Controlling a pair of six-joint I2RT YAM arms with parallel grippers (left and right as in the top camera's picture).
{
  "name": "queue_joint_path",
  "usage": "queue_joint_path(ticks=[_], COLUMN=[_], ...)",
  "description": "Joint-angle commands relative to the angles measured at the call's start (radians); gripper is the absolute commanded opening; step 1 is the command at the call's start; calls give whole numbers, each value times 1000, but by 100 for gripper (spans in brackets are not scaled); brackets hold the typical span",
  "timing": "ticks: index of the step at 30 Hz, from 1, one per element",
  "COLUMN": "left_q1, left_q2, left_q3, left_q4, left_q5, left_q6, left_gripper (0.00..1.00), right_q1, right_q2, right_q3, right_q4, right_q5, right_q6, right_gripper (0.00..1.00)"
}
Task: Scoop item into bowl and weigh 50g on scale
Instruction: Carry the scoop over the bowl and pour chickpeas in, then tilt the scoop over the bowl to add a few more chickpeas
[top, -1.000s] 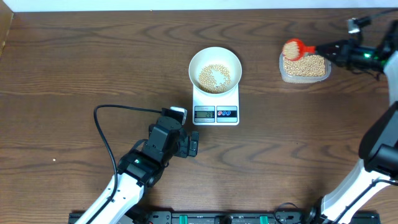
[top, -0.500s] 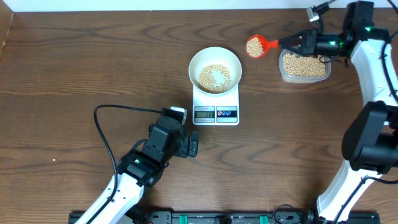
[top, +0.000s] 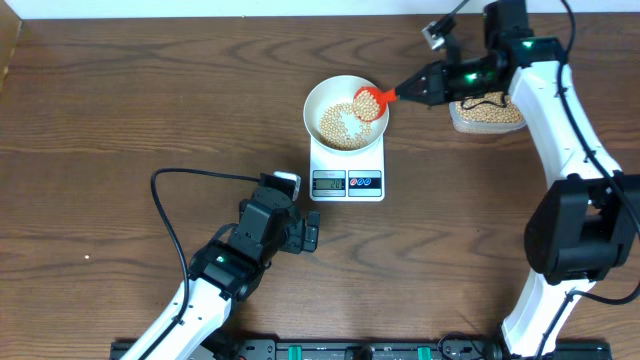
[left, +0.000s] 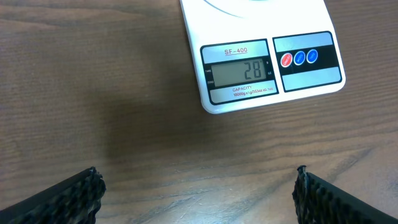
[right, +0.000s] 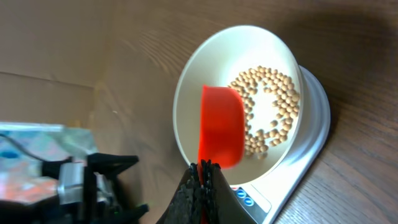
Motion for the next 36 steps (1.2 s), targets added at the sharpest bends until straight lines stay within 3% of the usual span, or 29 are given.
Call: queue_joint_path(ticks=[1,11,23,29,36], left_q1=[0,0,0,0,0], left_q2=[2,2,2,2,2], left_q3=[0,0,0,0,0], left_q4=[0,0,0,0,0], left_q5=[-13,-13,-13,-13,-13], left_q6=[6,6,6,6,6], left_gripper=[99,99,99,99,99], right_q1=[42,136,225,226,140], right_q2=[-32,-33,-33,-33,-33], right_q3=[22,23,33,35,76], right_q4=[5,90,122,130,119], right_q5=[117,334,499,475,227], right_q6=[-21,-23,-127,-111,25], right_gripper=[1,1,1,1,1])
